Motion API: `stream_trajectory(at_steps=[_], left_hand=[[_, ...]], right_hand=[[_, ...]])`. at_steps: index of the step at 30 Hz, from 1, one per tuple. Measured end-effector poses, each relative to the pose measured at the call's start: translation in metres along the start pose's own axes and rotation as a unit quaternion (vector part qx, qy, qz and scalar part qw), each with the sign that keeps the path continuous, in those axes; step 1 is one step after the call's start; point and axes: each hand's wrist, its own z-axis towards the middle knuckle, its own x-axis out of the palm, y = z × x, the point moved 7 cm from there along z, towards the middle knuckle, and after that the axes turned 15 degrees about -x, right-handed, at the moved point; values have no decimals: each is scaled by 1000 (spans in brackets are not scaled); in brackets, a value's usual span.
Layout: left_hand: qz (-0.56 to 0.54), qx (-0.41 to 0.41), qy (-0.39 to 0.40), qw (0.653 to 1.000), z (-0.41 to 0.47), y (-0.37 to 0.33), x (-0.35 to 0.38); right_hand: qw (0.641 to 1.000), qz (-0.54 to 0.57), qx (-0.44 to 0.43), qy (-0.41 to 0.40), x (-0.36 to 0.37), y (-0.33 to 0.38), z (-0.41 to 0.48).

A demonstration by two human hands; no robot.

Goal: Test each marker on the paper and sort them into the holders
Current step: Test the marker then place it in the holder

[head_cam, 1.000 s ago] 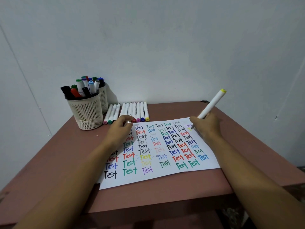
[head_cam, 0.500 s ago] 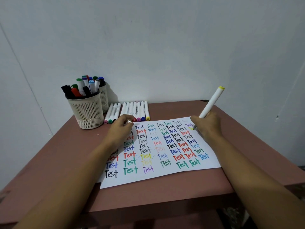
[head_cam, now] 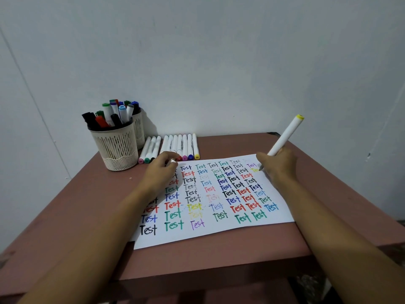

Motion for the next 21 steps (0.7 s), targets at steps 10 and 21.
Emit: stream_trajectory(at_steps=[10,21], left_hand=[[5,-1,0,1000,1,0,1],[11,1,-6,1000,4,1,1]], right_hand=[[998,41,34,-28,-2,-7,2],[1000,12,-1,-21,-1,-6,4]])
